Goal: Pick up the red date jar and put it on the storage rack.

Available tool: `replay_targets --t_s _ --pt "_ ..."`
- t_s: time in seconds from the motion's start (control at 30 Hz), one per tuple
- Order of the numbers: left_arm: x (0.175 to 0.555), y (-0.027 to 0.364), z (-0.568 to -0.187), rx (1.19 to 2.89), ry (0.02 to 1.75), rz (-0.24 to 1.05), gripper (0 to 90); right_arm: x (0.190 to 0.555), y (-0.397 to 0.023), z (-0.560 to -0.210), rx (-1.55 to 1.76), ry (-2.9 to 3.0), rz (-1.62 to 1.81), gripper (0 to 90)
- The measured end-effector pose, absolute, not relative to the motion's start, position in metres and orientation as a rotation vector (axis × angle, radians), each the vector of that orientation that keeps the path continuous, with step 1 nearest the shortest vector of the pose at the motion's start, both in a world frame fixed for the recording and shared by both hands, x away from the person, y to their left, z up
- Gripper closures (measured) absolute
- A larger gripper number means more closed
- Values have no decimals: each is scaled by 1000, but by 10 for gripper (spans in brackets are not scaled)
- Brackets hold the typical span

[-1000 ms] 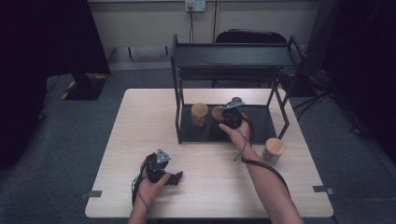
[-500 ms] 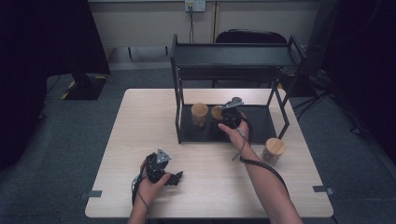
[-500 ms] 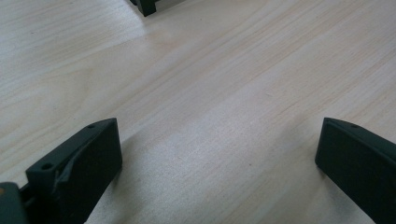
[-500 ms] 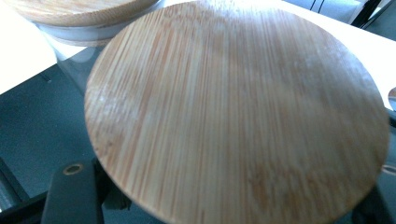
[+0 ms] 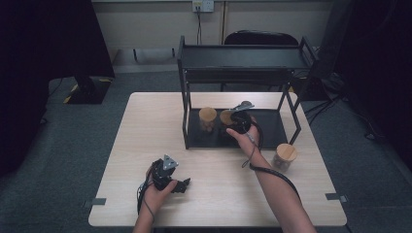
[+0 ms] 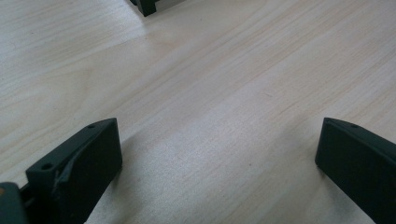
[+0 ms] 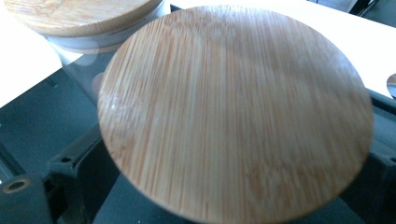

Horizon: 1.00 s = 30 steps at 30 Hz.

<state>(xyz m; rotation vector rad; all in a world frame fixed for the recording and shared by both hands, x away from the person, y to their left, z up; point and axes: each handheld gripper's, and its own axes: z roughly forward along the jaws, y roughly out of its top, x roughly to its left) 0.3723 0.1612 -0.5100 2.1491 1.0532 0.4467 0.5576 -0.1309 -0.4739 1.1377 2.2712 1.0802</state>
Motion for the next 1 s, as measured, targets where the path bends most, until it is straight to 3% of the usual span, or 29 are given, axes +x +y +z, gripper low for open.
replay_targets --t_s 0.17,1.0 --pt "372 161 -510 2149 1053 447 2 553 -131 -473 1134 2276 1098 14" --pt "372 161 -510 2149 1053 447 1 516 -150 -459 1246 2208 1230 20"
